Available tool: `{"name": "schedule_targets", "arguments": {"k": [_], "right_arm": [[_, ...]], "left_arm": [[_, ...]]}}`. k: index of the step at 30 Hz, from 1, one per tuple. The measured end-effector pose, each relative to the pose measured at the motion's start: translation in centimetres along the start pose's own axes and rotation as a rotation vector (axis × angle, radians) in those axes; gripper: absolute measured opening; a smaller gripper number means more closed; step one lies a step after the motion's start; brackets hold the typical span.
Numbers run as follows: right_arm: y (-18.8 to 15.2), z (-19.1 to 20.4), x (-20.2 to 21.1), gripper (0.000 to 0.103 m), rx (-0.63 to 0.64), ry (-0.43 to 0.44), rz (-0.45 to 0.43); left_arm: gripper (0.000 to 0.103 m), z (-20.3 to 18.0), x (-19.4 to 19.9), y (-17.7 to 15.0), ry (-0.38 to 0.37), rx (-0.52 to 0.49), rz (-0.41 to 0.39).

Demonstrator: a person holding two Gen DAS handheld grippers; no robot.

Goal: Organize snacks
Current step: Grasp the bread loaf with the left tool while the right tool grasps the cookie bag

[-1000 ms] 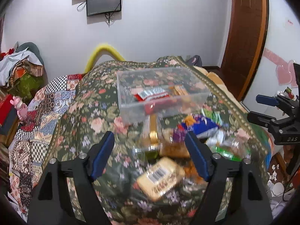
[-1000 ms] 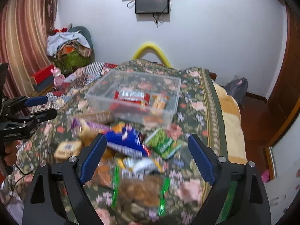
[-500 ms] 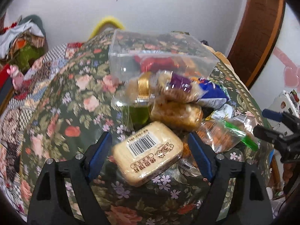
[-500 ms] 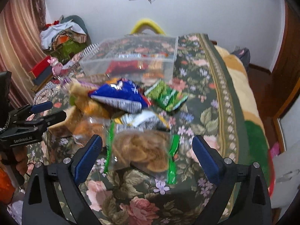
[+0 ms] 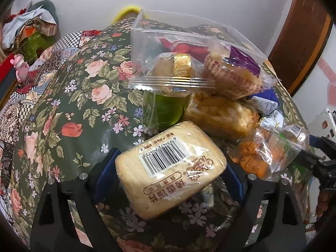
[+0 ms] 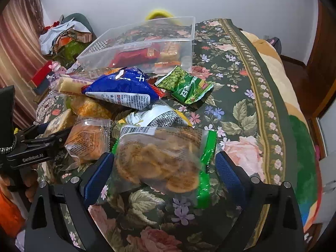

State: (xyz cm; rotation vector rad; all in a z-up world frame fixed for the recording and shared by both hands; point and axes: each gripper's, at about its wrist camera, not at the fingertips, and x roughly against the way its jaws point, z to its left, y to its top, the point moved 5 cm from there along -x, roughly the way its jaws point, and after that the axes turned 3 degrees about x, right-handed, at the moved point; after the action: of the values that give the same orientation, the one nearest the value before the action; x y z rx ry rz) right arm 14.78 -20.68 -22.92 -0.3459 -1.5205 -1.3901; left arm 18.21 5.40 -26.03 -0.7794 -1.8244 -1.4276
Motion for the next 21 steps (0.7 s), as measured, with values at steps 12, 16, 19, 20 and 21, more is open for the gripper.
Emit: {"name": "schedule_targets", "arguments": {"k": [12,16,19,20,21], "right_arm": [[-0.2,-0.2,0.4,0.070,-0.012,0.043,-0.025],[0.1,-0.2,0.7,0.069,0.001,0.030,-0.037],[0.6,-0.4,1.4,0.069,0.003,0.028,-0.054],[0.8,-0.4,1.7,0.069,0.005,0.025,-0.063],[1.1,-0.4,2.0,0.069,0.006,0.022,-0.073]], "left_arm": [[0.086,0.3,1.8,0.1,-0.006,-0.020,-0.057],[0.086,0.4,3.6,0.4,-0.007,-0.029,-0.085],[0.086,0.4,4.7,0.9,-0.011,-0.035,-0.106],[0.086,0.3,5.3,1.1,-0.012,-0.039,-0.118],[0.086,0.3,5.9,1.3,-0.009,-0.044,-0.130]]}}
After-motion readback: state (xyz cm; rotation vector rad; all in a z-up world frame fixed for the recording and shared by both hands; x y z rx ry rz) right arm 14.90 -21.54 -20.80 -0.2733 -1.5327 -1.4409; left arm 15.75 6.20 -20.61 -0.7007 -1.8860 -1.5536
